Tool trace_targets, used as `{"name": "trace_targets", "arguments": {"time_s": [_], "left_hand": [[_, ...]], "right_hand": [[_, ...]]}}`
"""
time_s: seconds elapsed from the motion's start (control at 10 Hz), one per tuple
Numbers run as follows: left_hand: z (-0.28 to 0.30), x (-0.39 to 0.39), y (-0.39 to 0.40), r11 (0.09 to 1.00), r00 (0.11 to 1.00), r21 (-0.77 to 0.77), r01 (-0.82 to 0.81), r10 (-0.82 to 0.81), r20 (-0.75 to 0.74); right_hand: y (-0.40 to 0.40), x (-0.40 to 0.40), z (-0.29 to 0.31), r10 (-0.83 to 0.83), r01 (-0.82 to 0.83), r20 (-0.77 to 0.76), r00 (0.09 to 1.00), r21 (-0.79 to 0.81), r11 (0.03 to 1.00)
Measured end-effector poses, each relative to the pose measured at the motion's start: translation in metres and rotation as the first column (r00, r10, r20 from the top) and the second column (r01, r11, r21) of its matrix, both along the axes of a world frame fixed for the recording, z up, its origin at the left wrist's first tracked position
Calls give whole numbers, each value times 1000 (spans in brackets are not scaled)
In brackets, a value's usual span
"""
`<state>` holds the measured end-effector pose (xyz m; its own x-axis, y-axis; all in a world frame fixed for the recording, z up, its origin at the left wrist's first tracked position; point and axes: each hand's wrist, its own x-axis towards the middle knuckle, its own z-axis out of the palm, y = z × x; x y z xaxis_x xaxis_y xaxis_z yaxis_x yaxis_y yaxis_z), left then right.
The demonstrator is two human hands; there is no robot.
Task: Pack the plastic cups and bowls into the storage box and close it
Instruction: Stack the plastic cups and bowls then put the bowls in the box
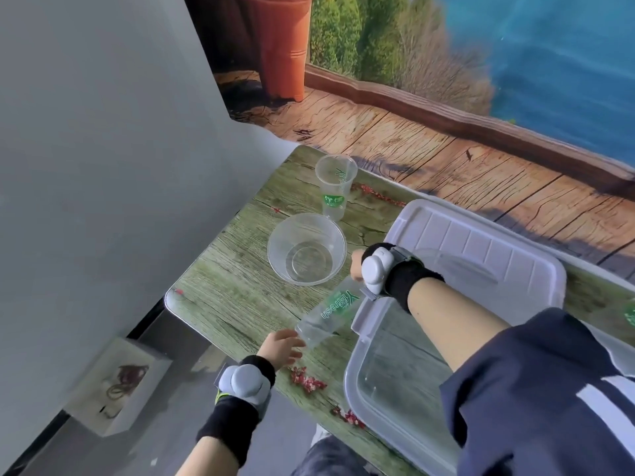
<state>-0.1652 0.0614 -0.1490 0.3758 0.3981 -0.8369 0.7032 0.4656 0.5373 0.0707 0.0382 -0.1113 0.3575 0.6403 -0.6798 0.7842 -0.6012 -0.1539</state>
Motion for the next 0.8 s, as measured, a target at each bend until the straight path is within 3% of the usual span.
{"name": "trace_targets", "arguments": {"time_s": [0.2, 0.4, 0.5, 0.6, 0.7, 0.8], "left_hand": [[7, -16, 9, 993, 1000, 113, 23, -21, -19], [53, -21, 41, 989, 992, 141, -42, 24, 123], [83, -6, 66, 980, 967, 192, -56, 6, 255], [109, 24, 89, 964, 928, 258, -63, -39, 371], [129, 64, 106, 943, 899, 323, -76, -75, 431], [135, 108, 126, 938, 889, 337, -87, -80, 451]], "right_hand": [[0, -23, 48, -57, 54, -87, 995, -41, 998], [5, -21, 112, -147, 198, -180, 973, 308, 931], [7, -7, 154, -158, 263, -240, 958, 508, 820], [9, 13, 183, -180, 255, -180, 967, 683, 685], [13, 31, 194, -277, 180, -26, 961, 818, 547], [20, 45, 191, -327, 129, 17, 945, 899, 418]]}}
